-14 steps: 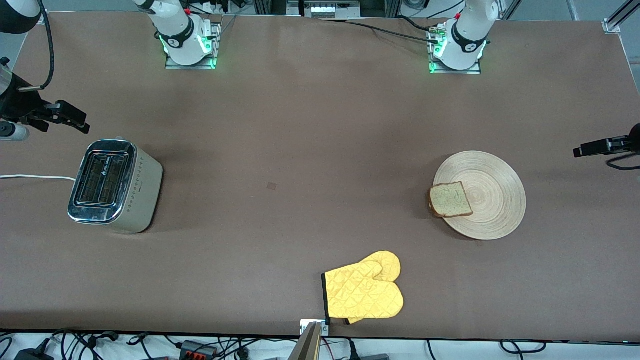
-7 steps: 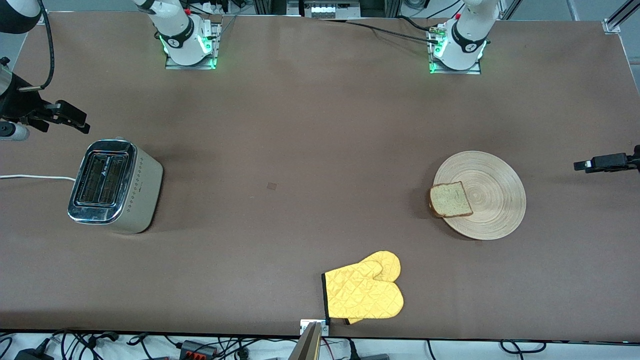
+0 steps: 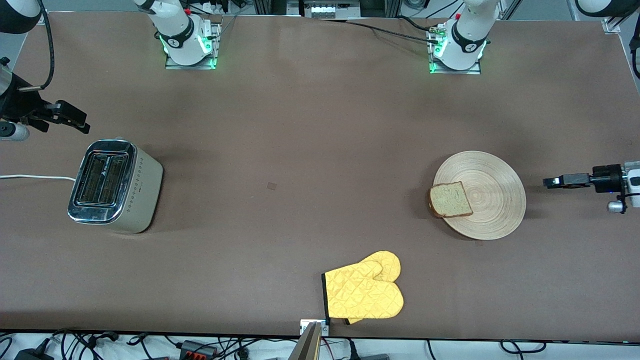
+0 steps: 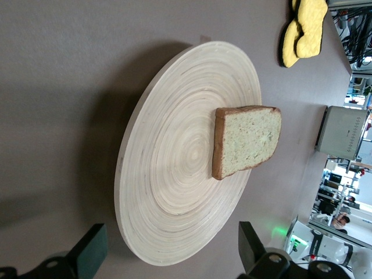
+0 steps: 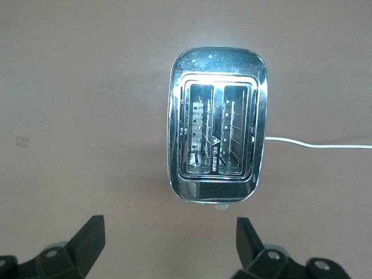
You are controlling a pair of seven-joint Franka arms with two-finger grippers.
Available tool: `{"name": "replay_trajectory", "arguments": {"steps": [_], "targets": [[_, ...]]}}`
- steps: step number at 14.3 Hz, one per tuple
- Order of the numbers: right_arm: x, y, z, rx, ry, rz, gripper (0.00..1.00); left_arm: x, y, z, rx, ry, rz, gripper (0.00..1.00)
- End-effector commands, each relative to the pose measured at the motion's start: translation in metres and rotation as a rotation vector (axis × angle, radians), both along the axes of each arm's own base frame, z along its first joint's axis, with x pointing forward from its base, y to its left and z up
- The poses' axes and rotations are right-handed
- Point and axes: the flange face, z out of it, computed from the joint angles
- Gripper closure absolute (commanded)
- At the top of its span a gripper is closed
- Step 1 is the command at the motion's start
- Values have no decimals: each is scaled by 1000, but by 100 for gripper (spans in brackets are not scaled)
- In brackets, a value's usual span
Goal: Move plate and put bread in toaster
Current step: 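Move the left gripper toward the rim of the wooden plate, then lower the left gripper against the wooden plate rim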
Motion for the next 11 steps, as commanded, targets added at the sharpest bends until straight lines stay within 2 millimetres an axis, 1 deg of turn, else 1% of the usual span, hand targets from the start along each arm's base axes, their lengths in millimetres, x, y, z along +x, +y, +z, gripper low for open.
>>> {"name": "replay_trajectory", "arguments": {"steps": [1,2,3,5,6,7,8,10,11], "targets": [[2,0,4,1,-4,-2,0,9,1,-22,-29,-89,-49,8],[2,0,5,1,-7,-2,0,11,2,-25,-31,-126,-39,10],[2,1,5,1,-8,0,0,12,0,-33,-57,-133,-13,14],[2,1,5,1,-7,0,0,9,-2,-55,-102,-125,17,18],[2,1,5,1,-7,0,0,8,-2,-57,-103,-121,16,23],[2,1,6,1,-8,0,0,7,-3,-57,-102,-116,5,32],[2,1,6,1,-8,0,0,6,-4,-57,-106,-113,0,38],[2,1,6,1,-7,0,0,6,-6,-61,-111,-190,-62,52],[2,1,6,1,-7,0,0,5,-7,-62,-117,-219,-82,58]]}}
